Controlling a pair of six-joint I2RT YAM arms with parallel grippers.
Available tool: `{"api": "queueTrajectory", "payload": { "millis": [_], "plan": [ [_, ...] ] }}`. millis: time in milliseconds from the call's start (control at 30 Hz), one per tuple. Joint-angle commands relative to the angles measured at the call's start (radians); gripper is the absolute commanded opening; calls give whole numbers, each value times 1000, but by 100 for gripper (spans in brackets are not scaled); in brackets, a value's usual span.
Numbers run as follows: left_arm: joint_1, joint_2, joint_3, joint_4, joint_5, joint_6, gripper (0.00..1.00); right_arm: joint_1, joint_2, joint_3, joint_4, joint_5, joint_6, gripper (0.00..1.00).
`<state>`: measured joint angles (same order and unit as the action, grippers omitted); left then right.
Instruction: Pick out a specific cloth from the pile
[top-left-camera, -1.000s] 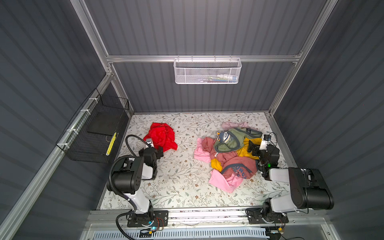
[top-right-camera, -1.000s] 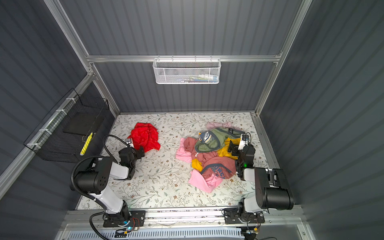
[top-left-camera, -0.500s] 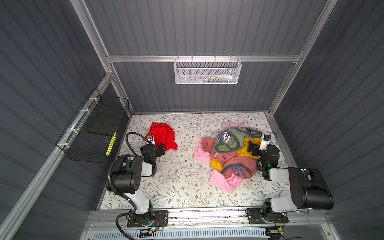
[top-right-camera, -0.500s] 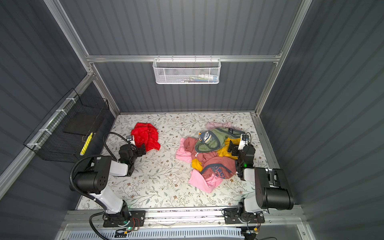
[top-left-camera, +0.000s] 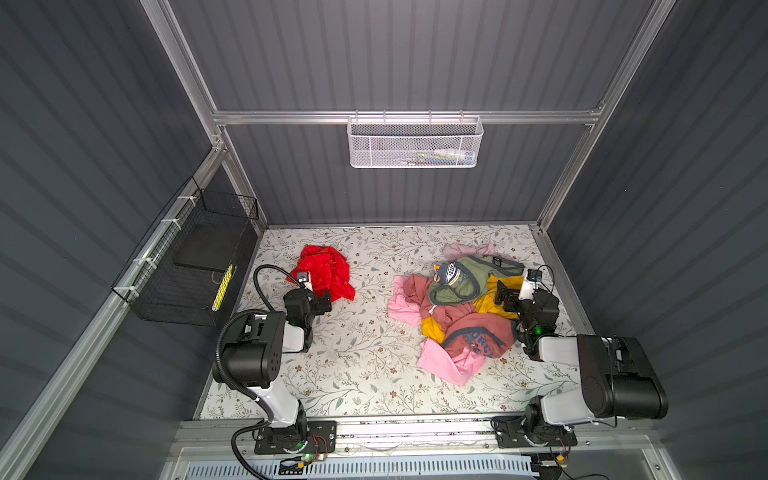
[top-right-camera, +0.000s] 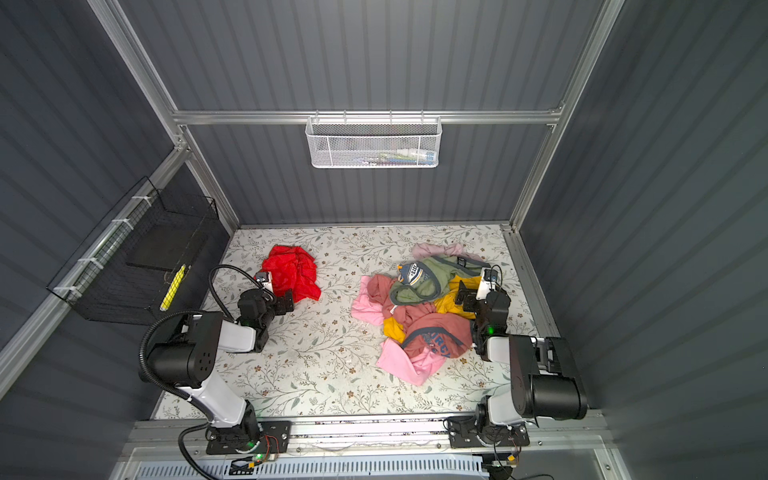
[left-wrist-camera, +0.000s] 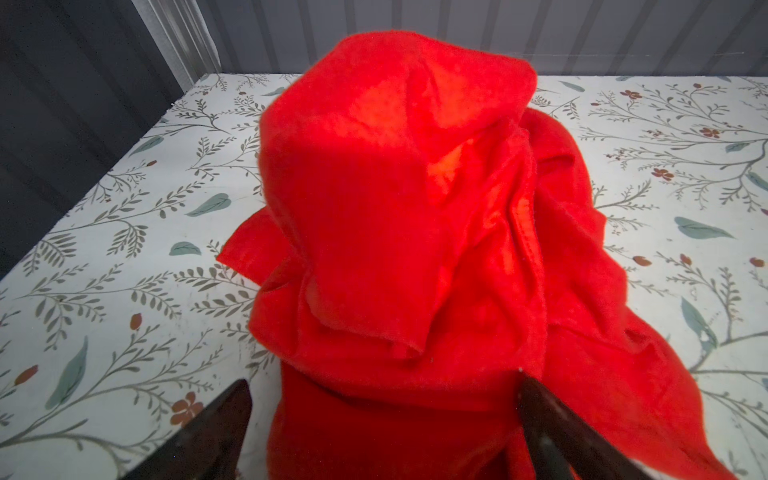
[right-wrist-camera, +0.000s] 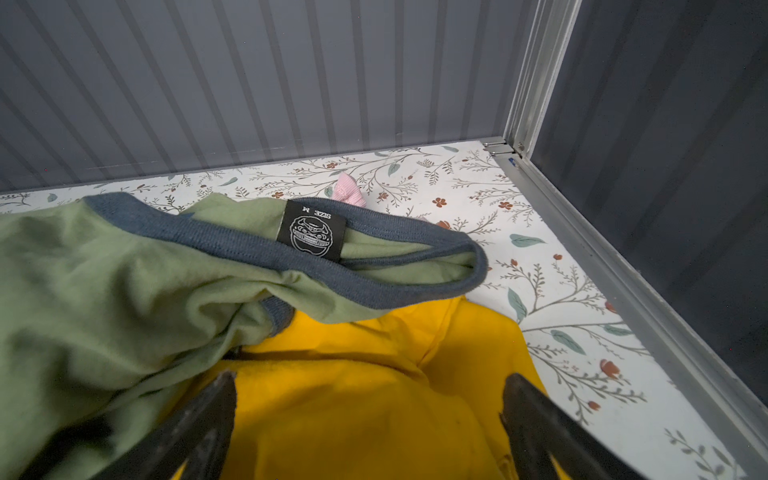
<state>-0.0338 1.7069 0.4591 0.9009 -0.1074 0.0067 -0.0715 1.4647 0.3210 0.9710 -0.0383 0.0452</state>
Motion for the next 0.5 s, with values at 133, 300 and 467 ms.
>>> {"api": "queueTrajectory", "payload": {
  "millis": [133, 300, 467],
  "plan": [
    [-5, 10, 19, -2, 14, 15, 100, -5, -6, 8, -3, -7, 10, 99],
    [-5, 13, 25, -7, 15, 12, 100, -5, -5, 8, -3, -8, 9, 99],
    [-5, 11, 21, -6, 15, 13, 100, -5, -6, 9, -3, -8, 10, 99]
  ]
}}
